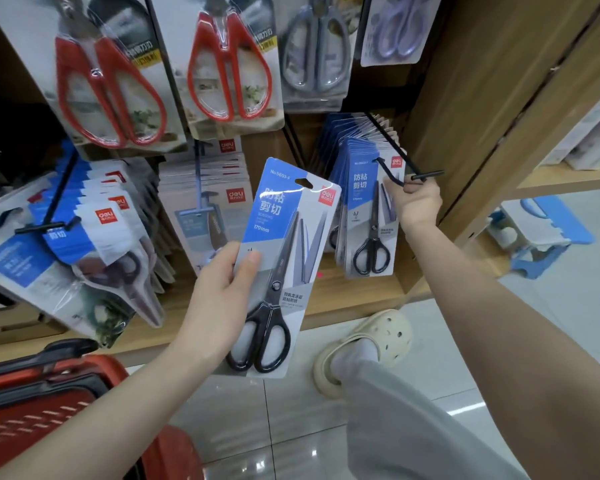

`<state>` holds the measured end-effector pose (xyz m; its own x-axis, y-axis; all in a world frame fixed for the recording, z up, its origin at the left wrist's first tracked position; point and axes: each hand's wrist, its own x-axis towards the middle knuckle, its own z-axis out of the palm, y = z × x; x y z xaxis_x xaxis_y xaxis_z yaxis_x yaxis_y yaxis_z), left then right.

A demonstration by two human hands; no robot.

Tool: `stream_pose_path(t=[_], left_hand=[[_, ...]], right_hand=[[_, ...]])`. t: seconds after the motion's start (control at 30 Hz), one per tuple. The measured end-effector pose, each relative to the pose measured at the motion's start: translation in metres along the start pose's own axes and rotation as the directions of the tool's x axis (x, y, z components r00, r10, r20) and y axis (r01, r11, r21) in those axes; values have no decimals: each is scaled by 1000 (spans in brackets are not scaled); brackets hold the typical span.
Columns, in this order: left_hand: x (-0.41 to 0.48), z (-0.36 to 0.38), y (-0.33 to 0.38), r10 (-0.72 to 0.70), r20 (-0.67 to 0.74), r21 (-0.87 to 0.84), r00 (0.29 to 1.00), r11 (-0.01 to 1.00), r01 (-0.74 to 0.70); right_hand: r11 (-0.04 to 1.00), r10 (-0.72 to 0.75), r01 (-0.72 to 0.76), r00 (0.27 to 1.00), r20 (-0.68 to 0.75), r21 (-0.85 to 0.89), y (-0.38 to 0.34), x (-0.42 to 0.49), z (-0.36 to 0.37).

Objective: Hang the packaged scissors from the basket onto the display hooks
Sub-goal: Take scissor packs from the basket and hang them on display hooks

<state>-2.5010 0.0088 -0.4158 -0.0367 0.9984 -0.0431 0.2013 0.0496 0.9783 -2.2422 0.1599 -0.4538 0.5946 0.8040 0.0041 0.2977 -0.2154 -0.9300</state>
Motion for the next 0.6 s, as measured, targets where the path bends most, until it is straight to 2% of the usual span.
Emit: stream_pose_path(t=[0.1, 0.23, 0.27, 0.33, 0.4, 0.43, 0.53, 0.6], left_hand=[[-1, 0, 2, 6, 16, 11, 1000, 1000, -7], [-5, 0, 3, -17, 24, 3, 1000, 1000, 17], [-7, 0, 3, -26, 27, -12, 999, 1000, 26], [-10, 3, 5, -37, 31, -23, 999, 999, 37], [-15, 8, 9, -42, 49, -32, 998, 999, 43], [-17, 11, 10, -43, 74, -37, 996, 998, 46], [-23, 19, 14, -45, 146, -13, 988, 999, 47], [-22, 23, 16, 5, 204, 115, 979, 993, -29]], right_hand=[[1000, 4, -4, 1000, -5, 10, -3, -13, -7], [991, 5, -5, 1000, -1, -131, -4, -54, -14], [991, -8, 13, 999, 38, -131, -6, -71, -16], [1000, 16, -13, 969, 245, -11, -18, -109, -22], [989, 14, -83, 875, 484, 121, -31, -141, -27], [986, -14, -78, 843, 538, 147, -36, -152, -28], [970, -89, -46, 849, 520, 241, -45, -169, -40], [956, -95, -54, 873, 479, 288, -46, -168, -52]])
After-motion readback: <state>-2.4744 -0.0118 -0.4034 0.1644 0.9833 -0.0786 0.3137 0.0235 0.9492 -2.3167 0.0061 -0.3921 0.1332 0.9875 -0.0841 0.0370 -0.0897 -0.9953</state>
